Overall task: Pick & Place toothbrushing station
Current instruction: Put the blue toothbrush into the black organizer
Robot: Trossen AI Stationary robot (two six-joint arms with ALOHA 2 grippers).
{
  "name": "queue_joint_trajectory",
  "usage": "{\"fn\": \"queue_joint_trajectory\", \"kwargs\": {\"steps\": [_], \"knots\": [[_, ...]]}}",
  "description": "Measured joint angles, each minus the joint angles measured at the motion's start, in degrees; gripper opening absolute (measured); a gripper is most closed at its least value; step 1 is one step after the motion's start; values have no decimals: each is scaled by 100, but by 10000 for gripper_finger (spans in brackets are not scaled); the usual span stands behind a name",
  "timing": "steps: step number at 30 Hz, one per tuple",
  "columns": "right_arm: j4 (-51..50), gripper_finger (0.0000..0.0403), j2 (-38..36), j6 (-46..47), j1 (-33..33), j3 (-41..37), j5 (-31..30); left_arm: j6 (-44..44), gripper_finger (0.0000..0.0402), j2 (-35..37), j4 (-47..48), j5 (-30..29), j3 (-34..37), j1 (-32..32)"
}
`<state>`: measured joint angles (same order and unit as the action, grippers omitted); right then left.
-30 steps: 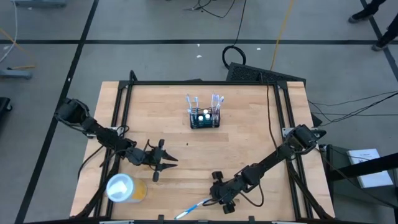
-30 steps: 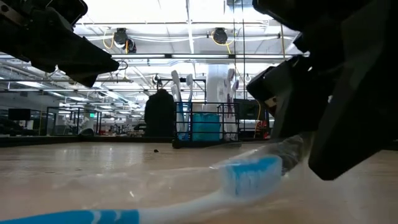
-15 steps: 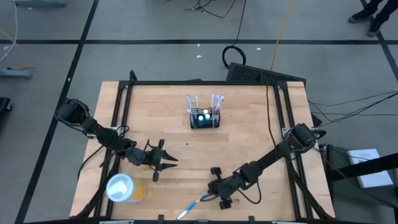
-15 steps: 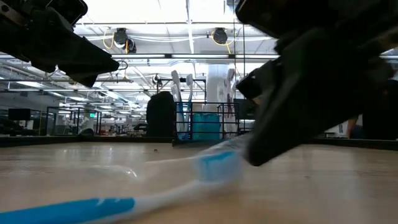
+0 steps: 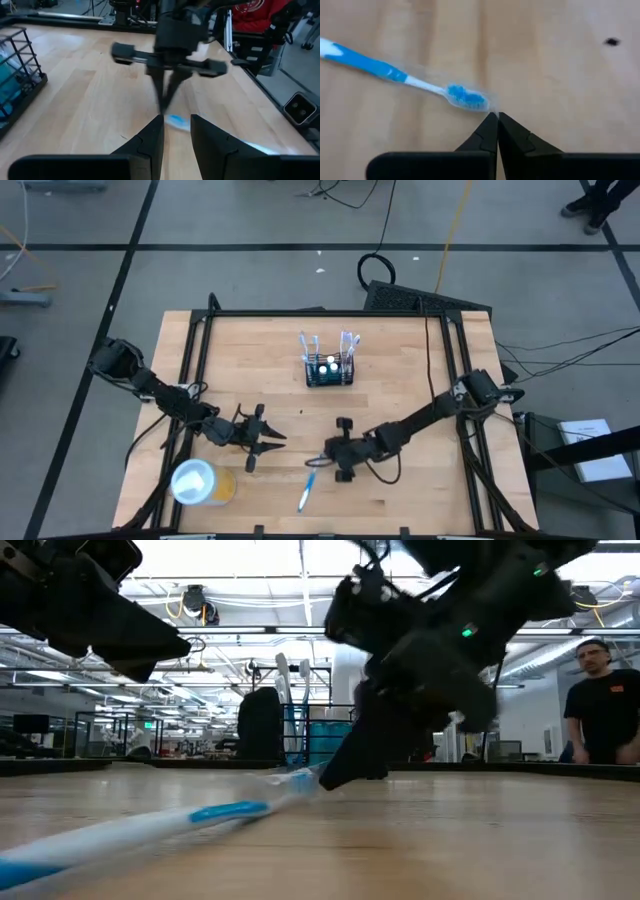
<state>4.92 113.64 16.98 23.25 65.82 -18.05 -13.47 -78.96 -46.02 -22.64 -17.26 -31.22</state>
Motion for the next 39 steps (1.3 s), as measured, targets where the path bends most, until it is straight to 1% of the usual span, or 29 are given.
{"fn": "queue_joint_trajectory", "kwargs": {"steps": [3,7,9,11,14,18,21,22,24,26,29,31,35,39], "knots": [[79,0,-1,-230,-133,-6,-180,-320,99,0,-42,29,0,-2],[233,2,-219,-586,-147,-8,-145,-952,99,0,-31,229,-94,-50],[348,11,-365,-772,-118,-6,-162,-1176,99,-21,7,290,-230,-128],[245,27,-593,-1019,-62,-11,-161,-1372,99,-121,212,308,-477,-203],[233,59,-976,-1402,-25,2,-146,-1726,99,-349,884,305,-1017,-240],[-264,109,-1548,-1627,10,0,-186,-2280,107,-913,2272,310,-1973,-218],[-922,143,-1982,-1772,12,-13,-484,-3054,126,-1435,3247,342,-2675,-144],[-1029,153,-2125,-1779,12,-54,-588,-3304,134,-1607,3496,458,-2882,-115],[-1192,171,-2445,-1742,10,-302,-622,-3674,150,-1982,3717,791,-3234,-82],[-1183,185,-2708,-1622,10,-609,-618,-4040,167,-2308,3744,1118,-3505,-83],[-1175,198,-3181,-1414,49,-1172,-618,-4515,189,-2703,3781,1368,-3934,-90],[-1039,202,-3456,-1292,128,-1552,-618,-4727,199,-2895,4109,1477,-4197,-82],[-596,202,-3913,-1108,388,-2250,-599,-5056,203,-3182,5046,1559,-4708,-50],[-250,198,-4159,-1066,706,-2644,-612,-5325,196,-3417,5847,1690,-5129,-28]]}}
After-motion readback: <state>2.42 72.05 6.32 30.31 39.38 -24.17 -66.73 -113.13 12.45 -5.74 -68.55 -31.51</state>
